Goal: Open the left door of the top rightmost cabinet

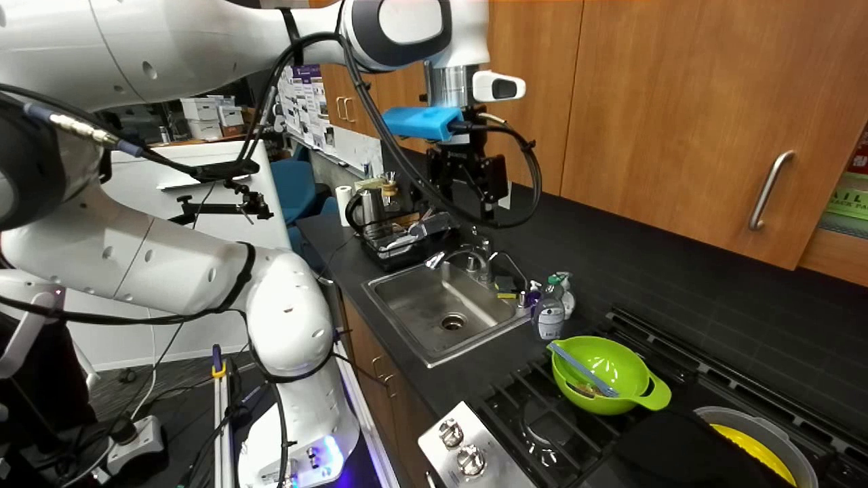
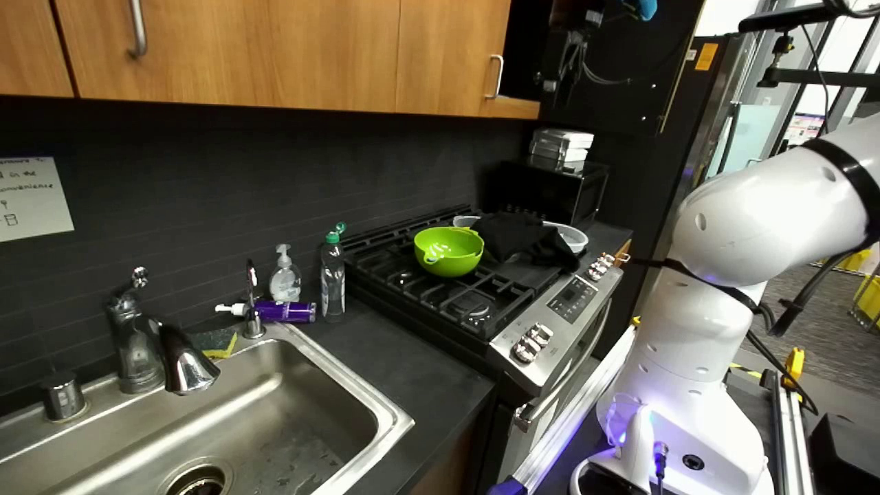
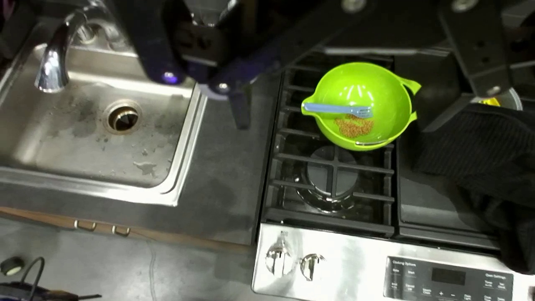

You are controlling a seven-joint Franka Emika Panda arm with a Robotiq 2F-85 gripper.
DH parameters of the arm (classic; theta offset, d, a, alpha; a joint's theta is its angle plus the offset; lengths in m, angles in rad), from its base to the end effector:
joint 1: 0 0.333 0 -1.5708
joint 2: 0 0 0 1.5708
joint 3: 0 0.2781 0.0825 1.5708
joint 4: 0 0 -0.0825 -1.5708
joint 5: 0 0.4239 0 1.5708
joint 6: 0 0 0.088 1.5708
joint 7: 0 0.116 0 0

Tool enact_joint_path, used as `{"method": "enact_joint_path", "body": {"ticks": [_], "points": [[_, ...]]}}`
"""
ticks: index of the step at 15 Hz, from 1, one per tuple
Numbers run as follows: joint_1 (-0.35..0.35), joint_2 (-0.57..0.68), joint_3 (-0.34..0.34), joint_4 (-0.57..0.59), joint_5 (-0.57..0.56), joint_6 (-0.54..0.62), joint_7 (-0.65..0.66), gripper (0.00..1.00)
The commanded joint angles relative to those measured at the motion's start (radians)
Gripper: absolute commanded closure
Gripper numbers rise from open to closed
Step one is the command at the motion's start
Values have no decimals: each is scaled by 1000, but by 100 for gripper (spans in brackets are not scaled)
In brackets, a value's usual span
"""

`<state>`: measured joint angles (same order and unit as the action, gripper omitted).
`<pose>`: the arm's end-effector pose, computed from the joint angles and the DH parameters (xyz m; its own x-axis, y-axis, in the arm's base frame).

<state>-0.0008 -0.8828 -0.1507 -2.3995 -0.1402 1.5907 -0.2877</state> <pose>0.3481 -0.0772 0.5651 0.9811 0.1847 0.0585 0.1824 -0.9823 0.0421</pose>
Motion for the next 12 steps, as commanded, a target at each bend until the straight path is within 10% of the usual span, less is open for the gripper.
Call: {"method": "enact_joint_path", "body": {"ticks": [1,12], "points": [[-4,-43,-49,69,68,28,17,0],[-34,-170,-153,257,189,253,120,0]]}}
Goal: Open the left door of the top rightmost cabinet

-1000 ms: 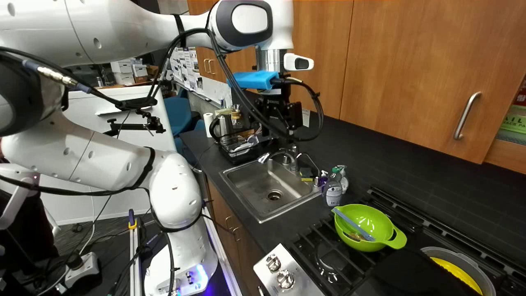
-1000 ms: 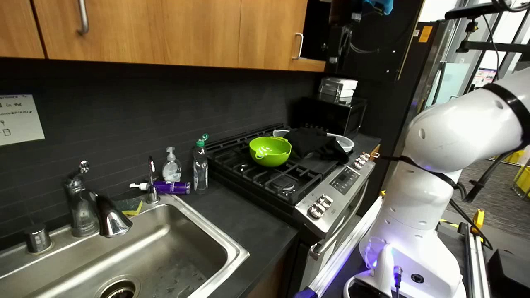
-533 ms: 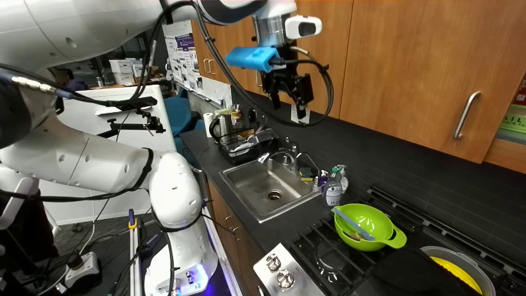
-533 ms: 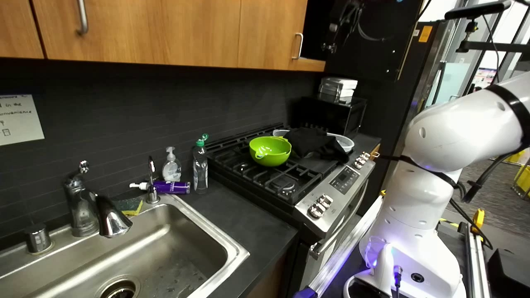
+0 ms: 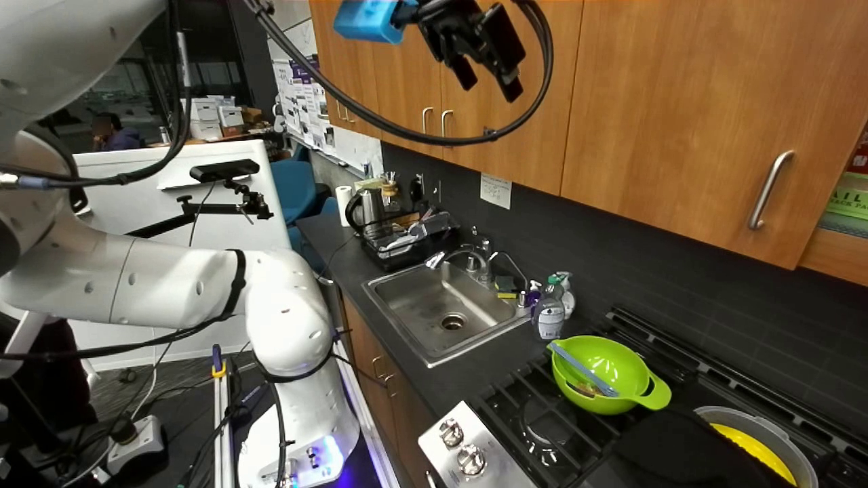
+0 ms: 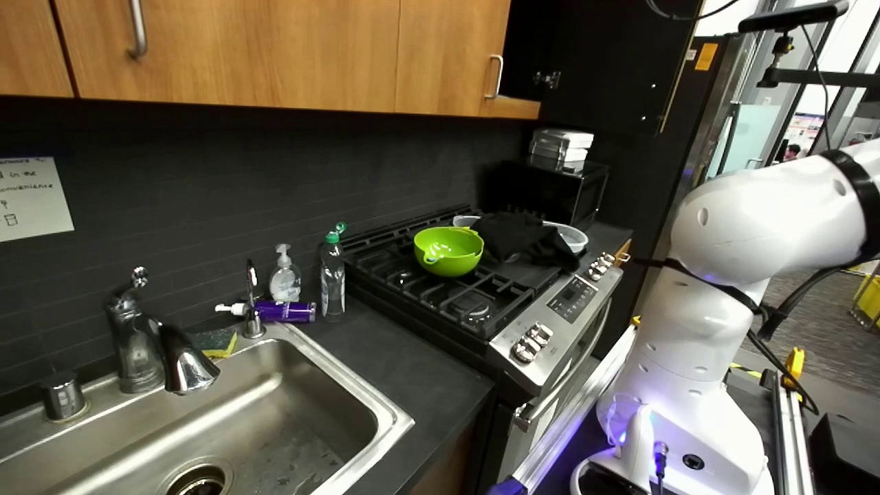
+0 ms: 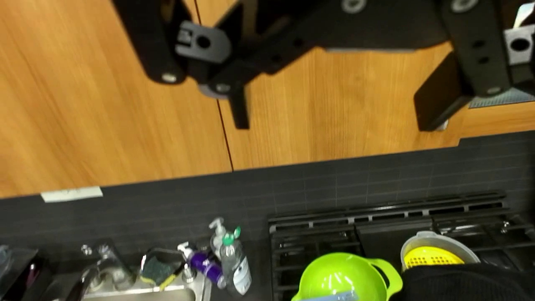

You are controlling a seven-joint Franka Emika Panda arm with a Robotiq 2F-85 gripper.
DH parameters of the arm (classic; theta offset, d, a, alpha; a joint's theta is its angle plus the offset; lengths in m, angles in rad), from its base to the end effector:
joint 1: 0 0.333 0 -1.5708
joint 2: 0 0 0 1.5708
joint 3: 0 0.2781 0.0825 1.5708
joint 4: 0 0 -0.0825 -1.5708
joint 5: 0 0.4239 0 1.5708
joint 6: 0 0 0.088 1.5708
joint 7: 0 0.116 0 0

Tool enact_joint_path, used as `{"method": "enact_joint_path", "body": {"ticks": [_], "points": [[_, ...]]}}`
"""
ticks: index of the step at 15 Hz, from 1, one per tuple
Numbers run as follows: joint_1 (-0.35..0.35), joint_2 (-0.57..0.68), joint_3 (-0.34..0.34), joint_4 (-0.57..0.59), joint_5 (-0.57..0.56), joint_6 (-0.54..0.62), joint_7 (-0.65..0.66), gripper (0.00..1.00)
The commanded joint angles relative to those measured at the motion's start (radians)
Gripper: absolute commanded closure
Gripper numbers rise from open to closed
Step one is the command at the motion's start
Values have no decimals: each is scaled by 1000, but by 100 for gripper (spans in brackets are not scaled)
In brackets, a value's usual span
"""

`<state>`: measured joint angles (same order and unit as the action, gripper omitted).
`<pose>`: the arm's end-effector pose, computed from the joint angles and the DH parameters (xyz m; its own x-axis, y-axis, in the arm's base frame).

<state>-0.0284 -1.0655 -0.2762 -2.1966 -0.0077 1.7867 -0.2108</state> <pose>0.2720 -0.1473 0.7396 0.7857 -0.0638 0.6153 0.0018 -0.9944 -0.1054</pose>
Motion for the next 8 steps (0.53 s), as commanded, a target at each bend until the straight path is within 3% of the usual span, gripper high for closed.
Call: {"method": "enact_joint_path", "body": {"ticks": [1,8], "points": [[-8,7,-43,77,75,73,56,0],[10,25,-164,243,249,152,143,0]]}}
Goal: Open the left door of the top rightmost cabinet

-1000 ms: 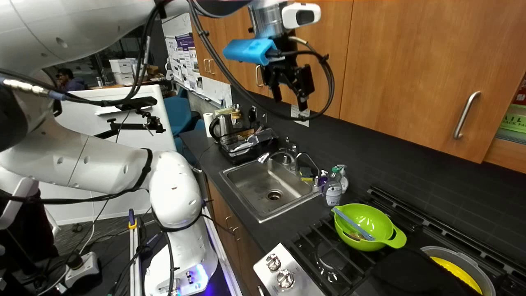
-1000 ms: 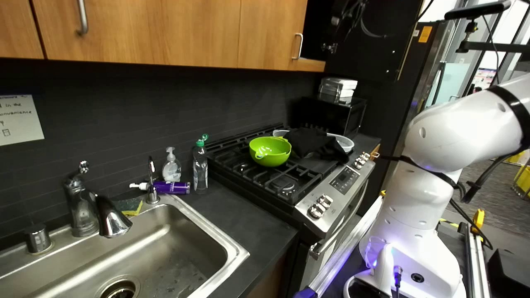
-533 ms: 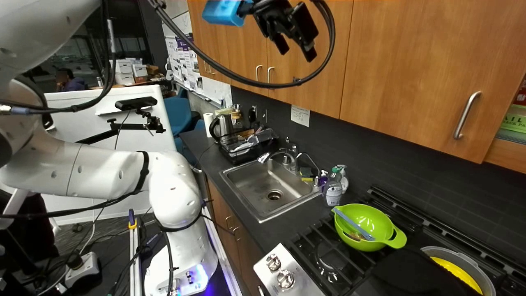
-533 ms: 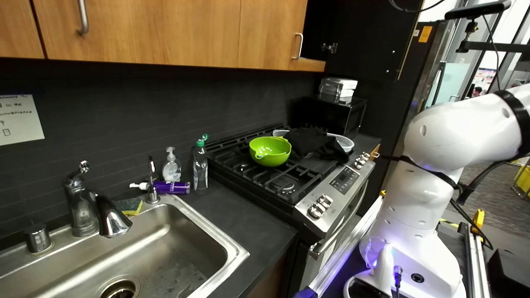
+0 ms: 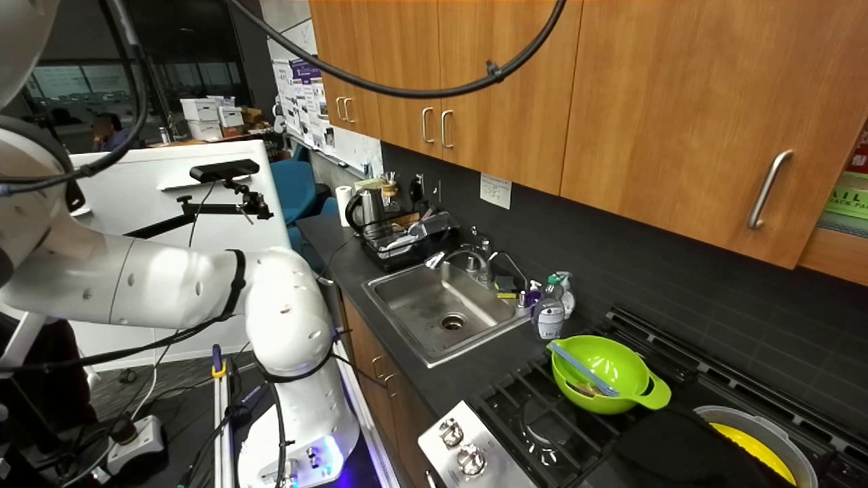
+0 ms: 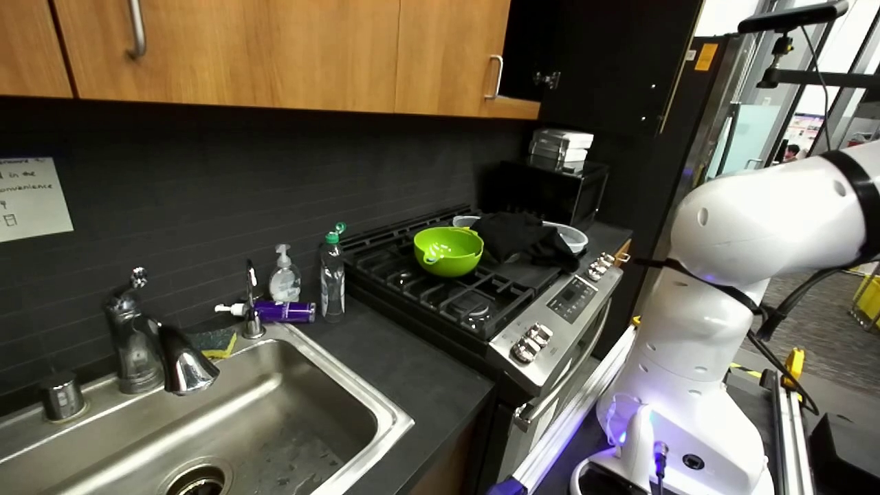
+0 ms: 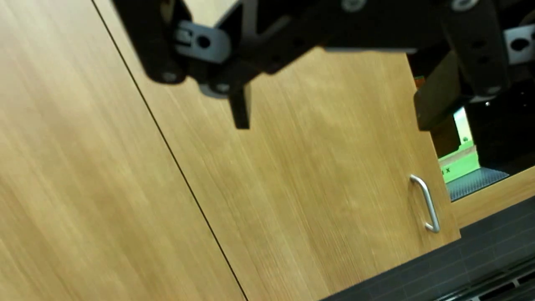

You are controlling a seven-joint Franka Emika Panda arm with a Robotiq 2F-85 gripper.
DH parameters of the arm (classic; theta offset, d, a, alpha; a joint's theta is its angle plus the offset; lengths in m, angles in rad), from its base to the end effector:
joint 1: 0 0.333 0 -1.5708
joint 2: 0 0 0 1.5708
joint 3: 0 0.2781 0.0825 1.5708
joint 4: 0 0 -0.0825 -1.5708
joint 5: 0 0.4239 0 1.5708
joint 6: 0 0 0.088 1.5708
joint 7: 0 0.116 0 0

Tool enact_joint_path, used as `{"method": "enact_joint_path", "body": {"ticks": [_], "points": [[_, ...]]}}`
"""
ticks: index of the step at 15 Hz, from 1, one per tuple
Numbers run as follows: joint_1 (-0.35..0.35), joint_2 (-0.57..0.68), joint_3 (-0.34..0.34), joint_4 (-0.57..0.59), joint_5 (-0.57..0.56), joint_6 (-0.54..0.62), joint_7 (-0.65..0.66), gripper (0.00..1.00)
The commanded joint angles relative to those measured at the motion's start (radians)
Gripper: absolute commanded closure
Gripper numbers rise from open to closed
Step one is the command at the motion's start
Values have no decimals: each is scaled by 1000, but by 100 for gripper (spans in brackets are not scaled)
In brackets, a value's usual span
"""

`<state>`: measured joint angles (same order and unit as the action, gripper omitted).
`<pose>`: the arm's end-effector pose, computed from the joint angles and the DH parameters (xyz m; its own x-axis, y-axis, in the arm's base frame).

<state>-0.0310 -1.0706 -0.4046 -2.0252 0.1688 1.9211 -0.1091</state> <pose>0.2121 -0.2211 0.8223 0.5170 -0.3617 0.7758 -0.0573 -0.9189 -0.3902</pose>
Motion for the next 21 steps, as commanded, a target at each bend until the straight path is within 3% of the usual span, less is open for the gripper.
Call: {"method": "enact_joint_path", "body": {"ticks": [1,7,15,19,21], "points": [[15,34,-48,87,99,26,53,0],[30,72,-56,134,195,43,101,0],[39,58,88,-69,176,-87,32,0],[22,103,110,-142,138,-161,-12,0],[-7,126,113,-160,90,-132,-42,0]]}}
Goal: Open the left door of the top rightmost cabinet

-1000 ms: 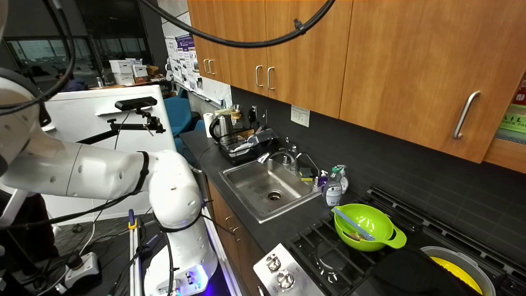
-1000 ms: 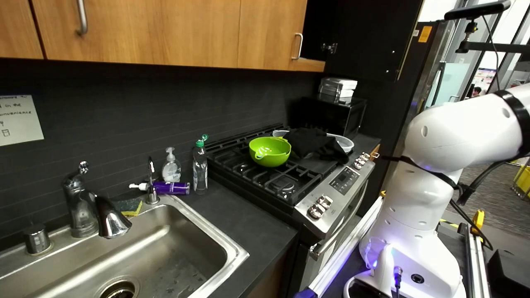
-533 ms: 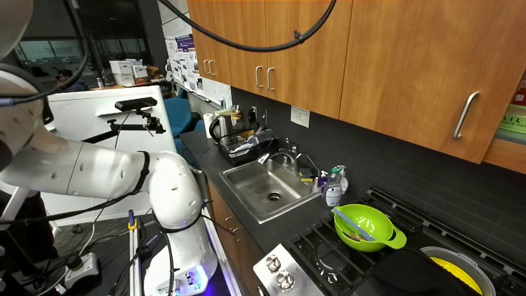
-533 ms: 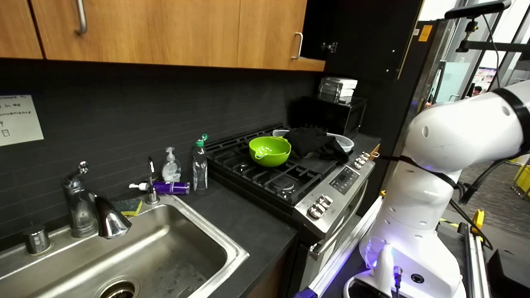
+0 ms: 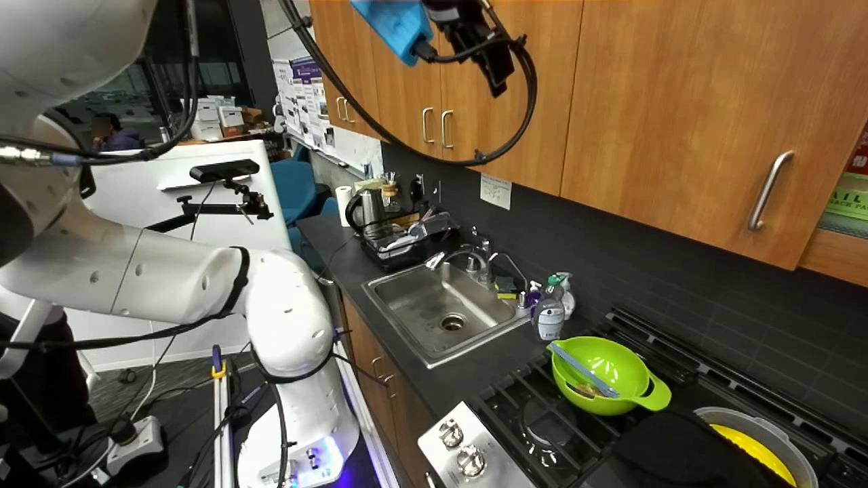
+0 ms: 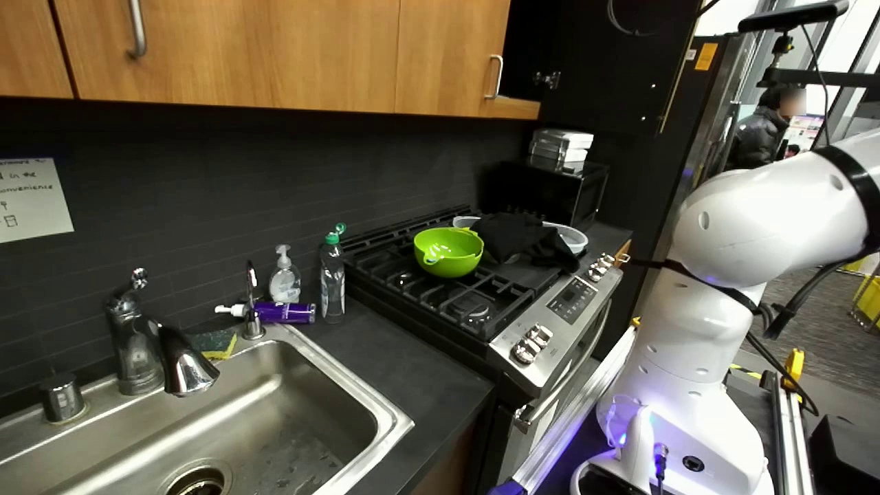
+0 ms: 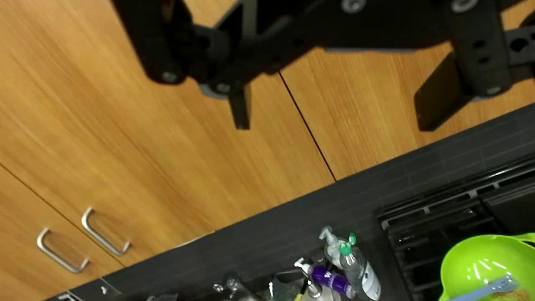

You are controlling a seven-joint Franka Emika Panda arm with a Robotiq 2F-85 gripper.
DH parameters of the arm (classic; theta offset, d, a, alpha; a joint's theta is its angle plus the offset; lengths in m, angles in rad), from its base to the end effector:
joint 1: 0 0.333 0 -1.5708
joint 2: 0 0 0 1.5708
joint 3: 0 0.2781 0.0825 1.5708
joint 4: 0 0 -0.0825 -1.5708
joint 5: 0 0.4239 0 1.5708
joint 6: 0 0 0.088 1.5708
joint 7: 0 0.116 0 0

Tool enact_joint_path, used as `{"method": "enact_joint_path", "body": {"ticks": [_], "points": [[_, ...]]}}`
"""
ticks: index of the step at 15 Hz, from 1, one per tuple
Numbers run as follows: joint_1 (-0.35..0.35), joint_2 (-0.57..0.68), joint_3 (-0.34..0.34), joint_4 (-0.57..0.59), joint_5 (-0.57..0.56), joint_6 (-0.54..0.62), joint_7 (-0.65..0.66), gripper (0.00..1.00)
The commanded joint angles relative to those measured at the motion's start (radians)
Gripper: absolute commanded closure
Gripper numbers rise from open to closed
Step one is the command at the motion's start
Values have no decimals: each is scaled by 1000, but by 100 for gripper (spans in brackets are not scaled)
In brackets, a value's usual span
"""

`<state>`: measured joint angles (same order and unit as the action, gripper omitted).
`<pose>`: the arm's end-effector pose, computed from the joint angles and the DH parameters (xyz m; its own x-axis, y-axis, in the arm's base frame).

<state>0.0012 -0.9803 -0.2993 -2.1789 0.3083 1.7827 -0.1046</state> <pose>0.3076 -0.1244 0.7313 0.8049 -0.2388 0.5432 0.0435 -0.8892 -0.4554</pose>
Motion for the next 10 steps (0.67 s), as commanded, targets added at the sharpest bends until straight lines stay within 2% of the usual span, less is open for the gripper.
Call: {"method": "enact_joint_path", "body": {"ticks": [1,7,10], "points": [[-46,46,2,-7,-69,19,-57,0],[-110,134,-15,-20,-161,260,-62,0],[-123,192,-19,-36,-176,335,-52,0]]}}
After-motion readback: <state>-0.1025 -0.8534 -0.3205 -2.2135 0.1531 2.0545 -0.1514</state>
